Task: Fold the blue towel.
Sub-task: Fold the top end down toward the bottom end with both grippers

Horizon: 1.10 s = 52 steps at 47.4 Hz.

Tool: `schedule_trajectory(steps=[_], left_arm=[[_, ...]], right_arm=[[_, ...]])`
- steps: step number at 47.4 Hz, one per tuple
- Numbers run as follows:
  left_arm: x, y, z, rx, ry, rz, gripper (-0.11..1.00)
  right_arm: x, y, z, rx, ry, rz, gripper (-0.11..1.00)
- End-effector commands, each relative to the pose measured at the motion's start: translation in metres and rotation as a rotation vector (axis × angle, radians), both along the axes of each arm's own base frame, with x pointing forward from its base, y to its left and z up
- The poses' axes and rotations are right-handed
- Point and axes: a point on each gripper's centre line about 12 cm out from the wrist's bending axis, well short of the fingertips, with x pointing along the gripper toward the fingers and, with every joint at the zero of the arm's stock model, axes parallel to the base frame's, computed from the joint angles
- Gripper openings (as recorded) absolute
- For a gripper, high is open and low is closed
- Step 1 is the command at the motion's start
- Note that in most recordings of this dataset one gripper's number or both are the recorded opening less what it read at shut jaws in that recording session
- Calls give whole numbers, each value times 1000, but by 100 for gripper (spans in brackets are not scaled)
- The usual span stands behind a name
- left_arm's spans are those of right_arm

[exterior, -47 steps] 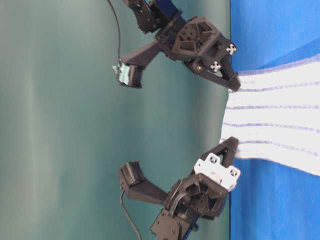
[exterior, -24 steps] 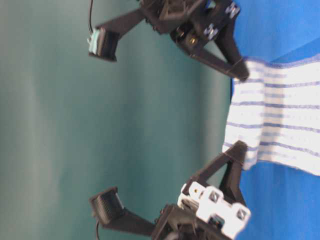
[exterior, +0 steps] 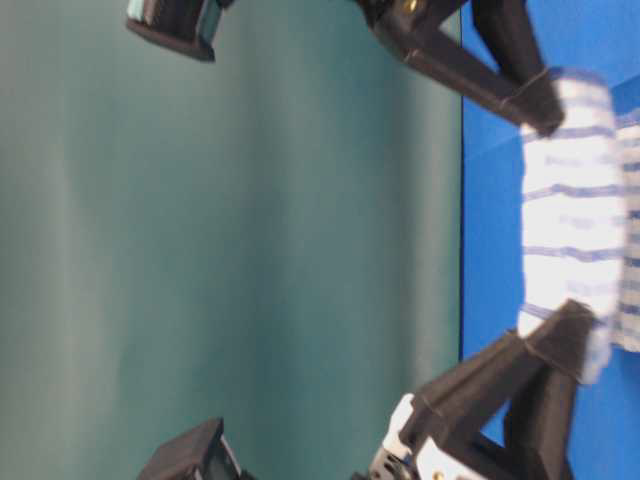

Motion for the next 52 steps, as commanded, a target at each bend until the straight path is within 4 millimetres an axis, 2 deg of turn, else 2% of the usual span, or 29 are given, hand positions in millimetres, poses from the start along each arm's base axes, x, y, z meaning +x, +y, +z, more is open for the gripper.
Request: schedule_trajectory(steps=[1, 9, 15, 27, 36, 41, 44, 49, 52], left_arm=[[-1, -13, 8, -14, -27, -30, 7], [-3, -27, 4, -23, -15, -62, 7], [-2, -28, -6, -19, 12, -63, 7], [8, -31, -25, -11, 48, -64, 7], [6, -38, -26, -10, 52, -82, 8], [6, -40, -26, -10, 52, -88, 20], [6, -41, -26, -10, 49, -90, 35], [5, -48, -25, -9, 43, -107, 68], [3, -48, -24, -9, 44, -109, 84]], right_arm=[[3, 10, 5, -1, -25, -5, -2], [7, 25, -7, 14, 6, -9, -2], [12, 27, -18, 11, 32, -12, -2], [13, 30, -24, 22, 54, -3, -2], [14, 39, -31, 42, 83, 31, -1], [17, 43, -32, 46, 83, 35, 5], [19, 46, -31, 49, 79, 41, 13], [17, 51, -30, 50, 78, 54, 43], [17, 56, -27, 50, 68, 68, 62]])
